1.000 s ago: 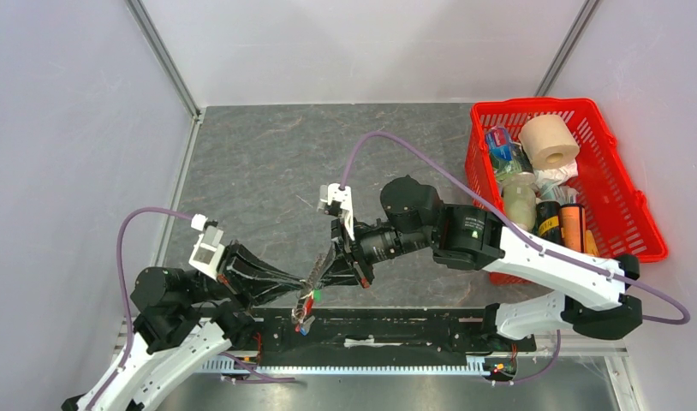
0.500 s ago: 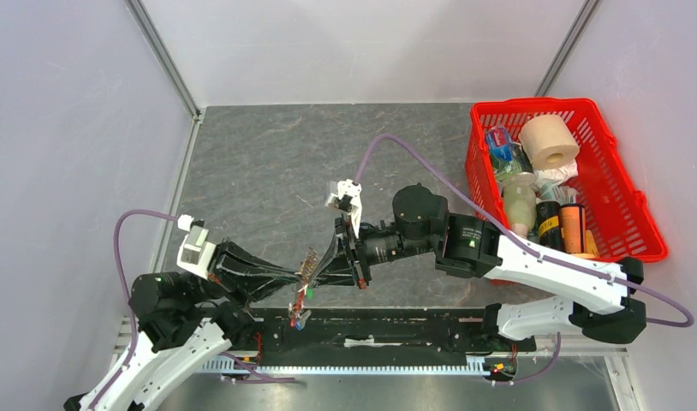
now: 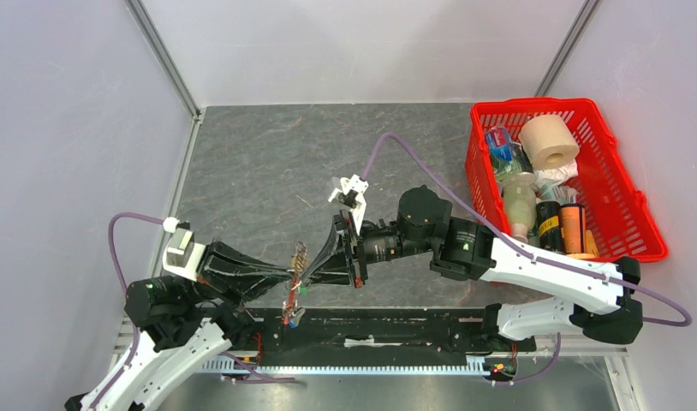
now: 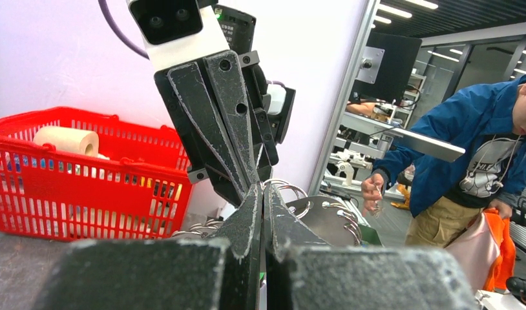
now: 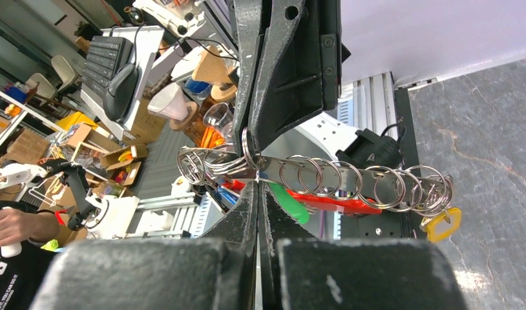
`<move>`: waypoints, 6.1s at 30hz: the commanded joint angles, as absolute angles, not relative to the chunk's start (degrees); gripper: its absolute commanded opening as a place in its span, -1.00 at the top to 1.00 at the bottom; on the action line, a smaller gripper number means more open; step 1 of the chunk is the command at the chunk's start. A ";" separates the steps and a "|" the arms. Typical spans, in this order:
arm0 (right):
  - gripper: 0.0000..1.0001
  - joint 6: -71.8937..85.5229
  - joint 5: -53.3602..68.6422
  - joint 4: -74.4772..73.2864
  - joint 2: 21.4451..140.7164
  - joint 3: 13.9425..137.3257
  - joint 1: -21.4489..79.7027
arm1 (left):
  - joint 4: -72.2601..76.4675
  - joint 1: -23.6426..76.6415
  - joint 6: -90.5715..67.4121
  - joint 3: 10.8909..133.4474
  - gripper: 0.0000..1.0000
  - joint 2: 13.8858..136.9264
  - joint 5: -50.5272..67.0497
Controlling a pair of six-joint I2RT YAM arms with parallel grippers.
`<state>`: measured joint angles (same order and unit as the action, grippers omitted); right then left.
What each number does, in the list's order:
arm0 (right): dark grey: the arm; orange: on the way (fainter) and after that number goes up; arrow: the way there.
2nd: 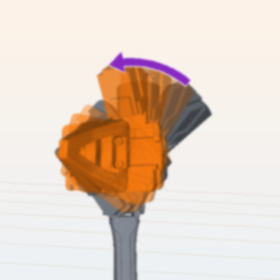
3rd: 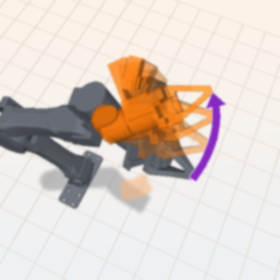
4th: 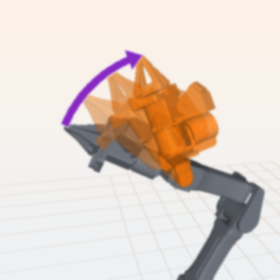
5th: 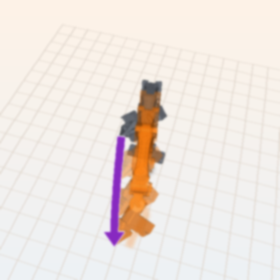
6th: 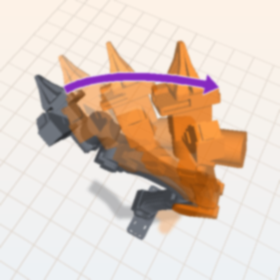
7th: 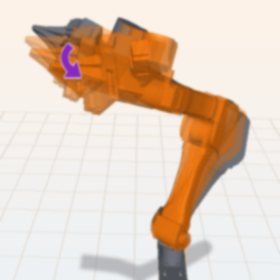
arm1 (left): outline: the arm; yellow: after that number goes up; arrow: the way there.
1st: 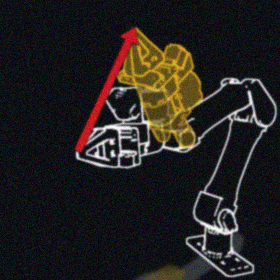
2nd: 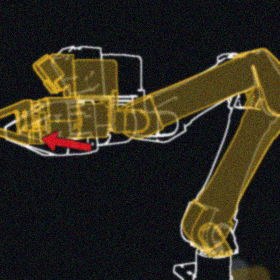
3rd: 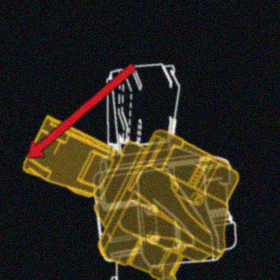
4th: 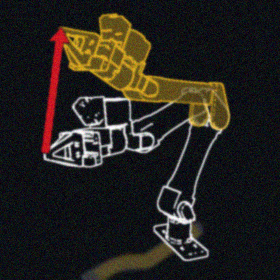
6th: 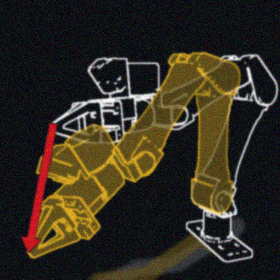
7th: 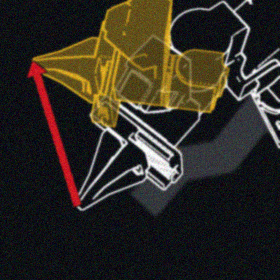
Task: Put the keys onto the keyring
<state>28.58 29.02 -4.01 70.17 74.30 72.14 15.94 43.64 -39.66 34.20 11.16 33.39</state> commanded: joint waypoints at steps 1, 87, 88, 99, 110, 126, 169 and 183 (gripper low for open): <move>1.00 30.36 31.38 2.97 70.56 72.88 72.43 | 22.83 43.59 -41.48 33.66 0.96 11.07 29.69; 0.37 20.91 23.93 -2.56 73.66 86.46 72.42 | 42.36 43.59 -47.55 29.65 0.95 16.54 22.54; 0.38 20.87 23.77 -2.31 73.59 86.28 72.42 | 42.33 43.59 -47.55 29.64 0.96 16.52 22.61; 0.45 20.92 23.62 -2.17 74.22 87.08 72.42 | 42.63 43.59 -47.55 29.31 0.95 16.67 22.78; 1.00 20.66 23.74 -2.97 74.86 88.09 72.42 | 43.36 43.59 -47.88 29.40 0.95 17.07 23.15; 1.00 11.65 26.58 -23.87 70.81 88.63 72.42 | 14.09 43.59 -46.17 36.42 0.25 14.00 34.19; 1.00 0.67 33.03 -47.64 79.67 97.27 72.83 | -7.87 43.59 -41.22 38.97 0.29 23.83 51.14; 1.00 0.83 34.03 -47.54 81.28 98.32 72.94 | -7.82 43.55 -40.78 38.85 0.53 24.69 52.24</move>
<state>1.26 32.77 -49.52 81.38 94.98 72.58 -7.68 43.62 -42.68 38.63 24.05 50.00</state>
